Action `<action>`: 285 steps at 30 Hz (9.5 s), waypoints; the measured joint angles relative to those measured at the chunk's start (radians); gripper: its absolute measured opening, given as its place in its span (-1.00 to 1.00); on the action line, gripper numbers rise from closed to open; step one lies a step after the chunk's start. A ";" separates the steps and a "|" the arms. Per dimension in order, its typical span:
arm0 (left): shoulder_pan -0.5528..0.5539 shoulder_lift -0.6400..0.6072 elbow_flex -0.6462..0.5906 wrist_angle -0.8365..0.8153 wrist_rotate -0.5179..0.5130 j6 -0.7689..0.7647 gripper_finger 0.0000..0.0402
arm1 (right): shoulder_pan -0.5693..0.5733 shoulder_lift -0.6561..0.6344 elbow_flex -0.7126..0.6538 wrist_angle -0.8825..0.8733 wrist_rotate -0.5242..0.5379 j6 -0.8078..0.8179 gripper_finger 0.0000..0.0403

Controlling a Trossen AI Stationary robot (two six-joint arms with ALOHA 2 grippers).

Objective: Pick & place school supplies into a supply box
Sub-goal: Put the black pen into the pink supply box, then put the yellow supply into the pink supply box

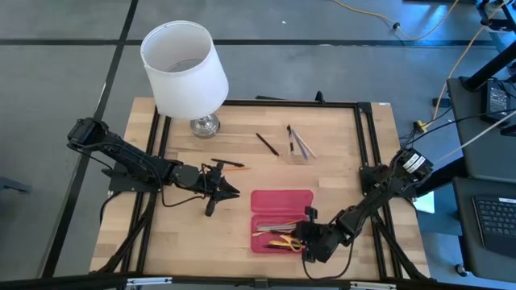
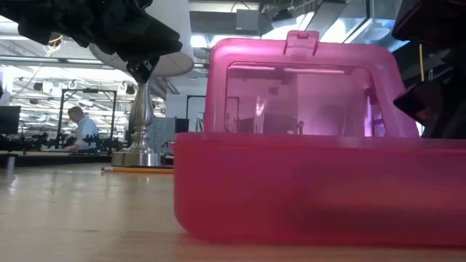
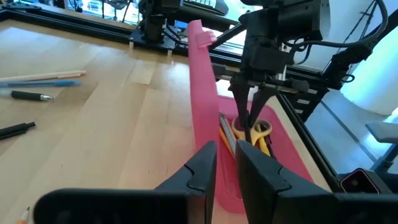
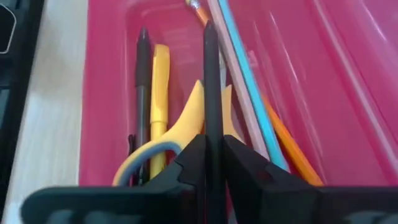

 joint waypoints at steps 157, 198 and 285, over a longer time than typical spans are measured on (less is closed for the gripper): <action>0.084 0.404 -0.404 0.352 -0.416 -0.185 -0.60 | 0.245 -0.850 -0.510 -0.188 0.327 0.020 -0.33; 0.084 0.297 -0.406 0.438 -0.405 -0.155 -0.95 | 0.246 -0.850 -0.510 -0.193 0.326 0.019 -0.33; -0.180 0.755 0.720 -0.437 -0.104 0.101 -0.90 | 0.246 -0.851 -0.510 -0.177 0.281 0.049 -0.33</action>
